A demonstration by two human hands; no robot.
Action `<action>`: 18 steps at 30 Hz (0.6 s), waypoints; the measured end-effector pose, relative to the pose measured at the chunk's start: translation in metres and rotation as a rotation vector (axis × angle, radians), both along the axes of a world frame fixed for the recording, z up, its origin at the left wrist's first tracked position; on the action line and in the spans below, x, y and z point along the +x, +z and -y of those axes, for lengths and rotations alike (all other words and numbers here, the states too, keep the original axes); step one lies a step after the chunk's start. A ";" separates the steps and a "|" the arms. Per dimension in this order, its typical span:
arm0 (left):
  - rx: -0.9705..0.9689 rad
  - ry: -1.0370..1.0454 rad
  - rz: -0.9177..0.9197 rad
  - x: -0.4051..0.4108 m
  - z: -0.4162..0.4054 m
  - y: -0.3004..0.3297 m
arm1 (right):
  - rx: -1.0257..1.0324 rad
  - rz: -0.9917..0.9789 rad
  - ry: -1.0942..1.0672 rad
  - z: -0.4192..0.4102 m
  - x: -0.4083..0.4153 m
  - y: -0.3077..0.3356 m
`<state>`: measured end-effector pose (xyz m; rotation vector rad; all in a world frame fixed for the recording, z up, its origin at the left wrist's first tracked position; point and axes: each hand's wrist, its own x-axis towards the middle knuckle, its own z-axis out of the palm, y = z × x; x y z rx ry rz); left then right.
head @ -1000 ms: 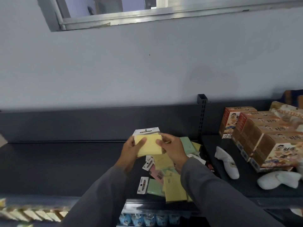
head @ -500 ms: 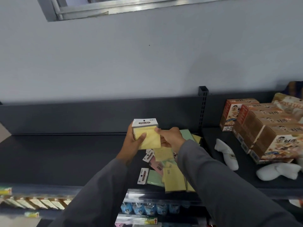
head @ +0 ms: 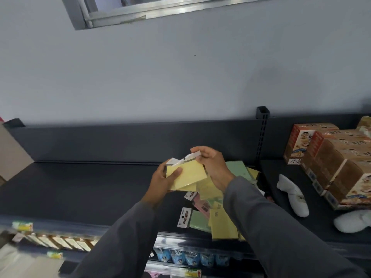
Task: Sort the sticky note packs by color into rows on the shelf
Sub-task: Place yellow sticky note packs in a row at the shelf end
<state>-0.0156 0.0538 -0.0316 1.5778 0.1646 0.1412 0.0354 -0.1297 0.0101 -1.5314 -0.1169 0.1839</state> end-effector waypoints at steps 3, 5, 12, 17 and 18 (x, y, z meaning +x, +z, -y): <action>0.060 0.060 -0.025 -0.007 -0.006 0.003 | 0.059 0.060 -0.063 -0.017 -0.002 -0.003; -0.021 0.073 -0.064 -0.012 -0.011 0.004 | 0.137 0.038 -0.129 -0.036 -0.001 -0.008; -0.170 0.052 -0.027 -0.041 -0.071 -0.006 | 0.082 0.073 -0.028 -0.113 -0.013 -0.022; -0.114 0.262 0.088 -0.083 -0.154 -0.013 | -0.120 0.029 0.118 -0.205 -0.034 -0.035; -0.116 0.300 0.119 -0.092 -0.176 -0.013 | -0.125 0.002 0.181 -0.229 -0.041 -0.041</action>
